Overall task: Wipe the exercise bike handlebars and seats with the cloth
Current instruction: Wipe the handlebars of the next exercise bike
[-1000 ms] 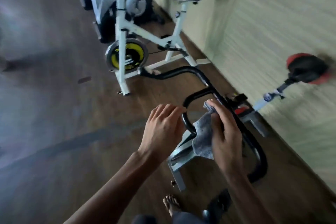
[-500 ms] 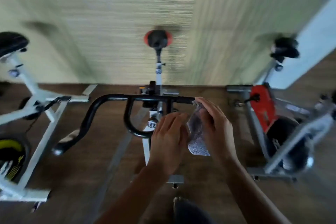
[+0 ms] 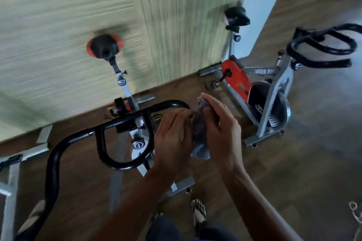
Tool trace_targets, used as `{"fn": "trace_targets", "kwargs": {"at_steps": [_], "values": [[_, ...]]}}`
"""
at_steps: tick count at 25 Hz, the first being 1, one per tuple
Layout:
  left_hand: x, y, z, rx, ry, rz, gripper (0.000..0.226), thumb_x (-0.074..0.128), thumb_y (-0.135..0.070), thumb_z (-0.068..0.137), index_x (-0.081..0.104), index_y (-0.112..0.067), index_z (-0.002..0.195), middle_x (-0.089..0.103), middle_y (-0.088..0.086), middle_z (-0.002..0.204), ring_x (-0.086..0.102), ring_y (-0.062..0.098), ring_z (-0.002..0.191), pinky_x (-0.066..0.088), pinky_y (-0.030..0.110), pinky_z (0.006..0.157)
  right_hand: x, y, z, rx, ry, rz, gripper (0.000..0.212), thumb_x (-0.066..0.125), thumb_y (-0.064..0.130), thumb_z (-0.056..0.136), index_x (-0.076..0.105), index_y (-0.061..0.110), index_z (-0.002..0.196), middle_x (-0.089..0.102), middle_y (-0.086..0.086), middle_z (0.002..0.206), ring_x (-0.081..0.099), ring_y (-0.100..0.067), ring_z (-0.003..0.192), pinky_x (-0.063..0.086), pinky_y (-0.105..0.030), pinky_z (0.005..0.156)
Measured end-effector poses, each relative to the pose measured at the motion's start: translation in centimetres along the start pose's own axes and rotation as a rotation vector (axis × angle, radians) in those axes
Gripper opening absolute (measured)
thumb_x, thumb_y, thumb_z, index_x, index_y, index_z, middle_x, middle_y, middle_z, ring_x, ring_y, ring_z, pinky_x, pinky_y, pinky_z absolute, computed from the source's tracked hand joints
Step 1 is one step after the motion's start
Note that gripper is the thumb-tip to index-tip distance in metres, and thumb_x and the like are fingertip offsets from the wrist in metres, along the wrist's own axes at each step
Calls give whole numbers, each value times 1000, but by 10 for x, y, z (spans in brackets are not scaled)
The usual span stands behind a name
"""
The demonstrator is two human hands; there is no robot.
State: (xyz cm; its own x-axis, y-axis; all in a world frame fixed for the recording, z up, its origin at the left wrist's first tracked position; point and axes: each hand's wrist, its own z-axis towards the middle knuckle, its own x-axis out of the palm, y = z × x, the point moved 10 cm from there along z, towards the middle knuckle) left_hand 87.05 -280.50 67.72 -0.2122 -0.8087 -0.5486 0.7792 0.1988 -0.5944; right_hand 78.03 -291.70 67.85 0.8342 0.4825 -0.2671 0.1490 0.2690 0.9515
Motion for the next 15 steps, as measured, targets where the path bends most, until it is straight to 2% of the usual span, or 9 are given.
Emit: {"fn": "trace_targets", "kwargs": {"at_steps": [4,8,9,10,12,15], "values": [[3,33,14,28,96,-103,20,51,-7,98,68,-3,107,67,8,106,64,24,101,53,38,91,8,3,-20,23,-157,-46,31,55,12,102,68,21,128,66,12,127,56,7,120,44,-12,100],[16,64,8,76,297,-113,27,47,-8,93,69,-6,108,68,7,107,60,17,103,39,14,100,11,12,-58,45,-364,-208,29,58,15,100,69,20,126,67,11,126,57,3,120,43,-13,101],[20,71,7,70,339,-139,27,49,-6,91,70,-7,108,68,6,108,59,16,104,40,15,99,13,13,-65,32,-401,-272,28,59,16,100,69,19,126,67,10,125,58,2,119,44,-13,101],[23,76,5,79,367,-175,27,50,-5,91,69,-8,109,68,5,108,58,15,104,43,21,97,16,13,-69,21,-439,-338,28,60,19,99,70,17,125,68,8,125,60,-1,119,45,-17,102],[18,71,-1,138,351,-258,25,49,-4,94,67,-7,112,67,7,109,59,16,103,47,31,93,23,6,-65,21,-473,-476,26,64,21,99,71,16,123,69,5,124,63,-10,116,50,-29,101],[10,43,-21,168,375,-483,23,47,-3,99,61,-6,117,64,7,115,58,14,109,48,32,94,25,-18,-55,85,-483,-632,23,68,22,95,74,19,117,71,3,118,63,-17,108,48,-36,97]]}}
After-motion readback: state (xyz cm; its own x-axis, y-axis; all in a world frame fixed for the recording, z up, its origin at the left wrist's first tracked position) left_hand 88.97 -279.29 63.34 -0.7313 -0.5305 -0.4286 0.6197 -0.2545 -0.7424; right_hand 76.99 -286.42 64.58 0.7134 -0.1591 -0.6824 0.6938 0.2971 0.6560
